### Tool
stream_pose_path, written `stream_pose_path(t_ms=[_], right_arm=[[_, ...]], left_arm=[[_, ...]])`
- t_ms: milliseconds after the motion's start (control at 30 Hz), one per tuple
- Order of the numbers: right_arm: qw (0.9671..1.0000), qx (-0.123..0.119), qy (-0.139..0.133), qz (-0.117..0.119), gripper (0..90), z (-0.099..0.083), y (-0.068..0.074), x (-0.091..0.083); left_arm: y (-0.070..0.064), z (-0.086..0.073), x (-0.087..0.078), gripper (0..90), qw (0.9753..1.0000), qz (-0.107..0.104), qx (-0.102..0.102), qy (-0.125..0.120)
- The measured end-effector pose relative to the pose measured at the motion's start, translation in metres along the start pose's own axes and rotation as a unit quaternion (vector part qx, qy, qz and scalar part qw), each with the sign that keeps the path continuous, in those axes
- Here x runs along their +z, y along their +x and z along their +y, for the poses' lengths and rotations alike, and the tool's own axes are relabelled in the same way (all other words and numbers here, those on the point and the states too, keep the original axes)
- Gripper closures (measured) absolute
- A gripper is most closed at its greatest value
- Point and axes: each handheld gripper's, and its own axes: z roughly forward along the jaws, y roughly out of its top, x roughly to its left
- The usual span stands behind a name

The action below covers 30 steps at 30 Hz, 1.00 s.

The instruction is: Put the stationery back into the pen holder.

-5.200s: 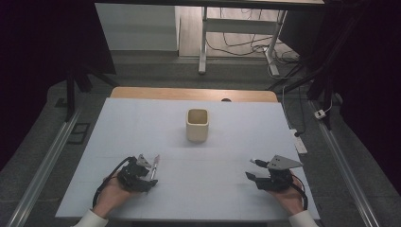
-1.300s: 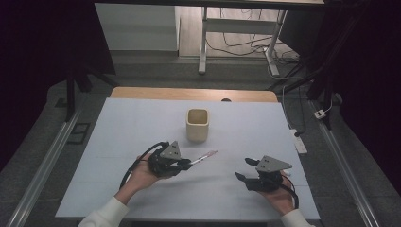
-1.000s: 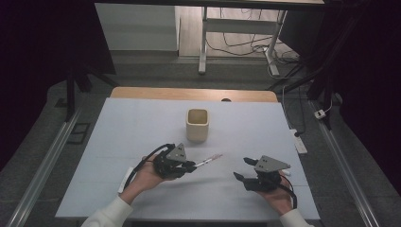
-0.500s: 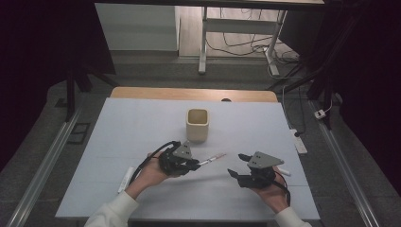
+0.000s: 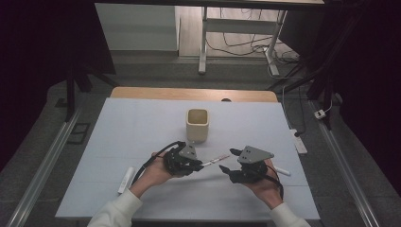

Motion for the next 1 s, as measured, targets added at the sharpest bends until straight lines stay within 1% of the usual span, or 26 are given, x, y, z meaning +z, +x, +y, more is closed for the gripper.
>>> stream_pose_path(t_ms=[67, 267, 333, 400, 500, 633, 700, 800, 900, 933, 1000], right_arm=[[1.0000, -0.008, 0.002, 0.002, 30.7, 0.004, 0.001, 0.001], [0.9989, -0.040, 0.022, 0.014, 31.8, 0.010, 0.007, 0.008], [0.9981, -0.049, 0.031, 0.019, 33.2, 0.010, 0.009, 0.011], [0.9972, -0.060, 0.041, 0.019, 35.5, 0.010, 0.011, 0.014], [0.9960, -0.073, 0.048, 0.020, 38.6, 0.010, 0.014, 0.017], [0.9935, -0.091, 0.064, 0.022, 42.9, 0.009, 0.016, 0.020], [0.9912, -0.107, 0.074, 0.021, 45.7, 0.008, 0.016, 0.021], [0.9889, -0.121, 0.083, 0.024, 49.8, 0.007, 0.018, 0.021], [0.9835, -0.148, 0.101, 0.025, 53.3, 0.006, 0.022, 0.022], [0.9814, -0.157, 0.107, 0.025, 54.5, 0.006, 0.023, 0.023], [0.9790, -0.167, 0.114, 0.025, 56.9, 0.005, 0.024, 0.024]], left_arm=[[-0.001, 0.001, 0.002, 79.2, 1.0000, -0.002, 0.001, 0.001], [-0.003, 0.002, 0.005, 79.2, 1.0000, -0.007, 0.004, 0.005], [-0.003, 0.002, 0.006, 79.2, 0.9999, -0.009, 0.003, 0.005], [-0.004, 0.002, 0.007, 79.2, 0.9999, -0.012, 0.005, 0.006], [-0.004, 0.003, 0.009, 79.2, 0.9998, -0.016, 0.006, 0.008], [-0.006, 0.003, 0.009, 79.2, 0.9998, -0.017, 0.009, 0.009], [-0.008, 0.004, 0.008, 79.2, 0.9998, -0.018, 0.011, 0.007], [-0.009, 0.006, 0.008, 79.2, 0.9997, -0.017, 0.013, 0.008], [-0.008, 0.005, 0.007, 79.2, 0.9994, -0.031, 0.014, 0.006], [-0.009, 0.005, 0.007, 79.2, 0.9994, -0.032, 0.013, 0.005], [-0.009, 0.005, 0.007, 79.2, 0.9993, -0.035, 0.014, 0.006]])
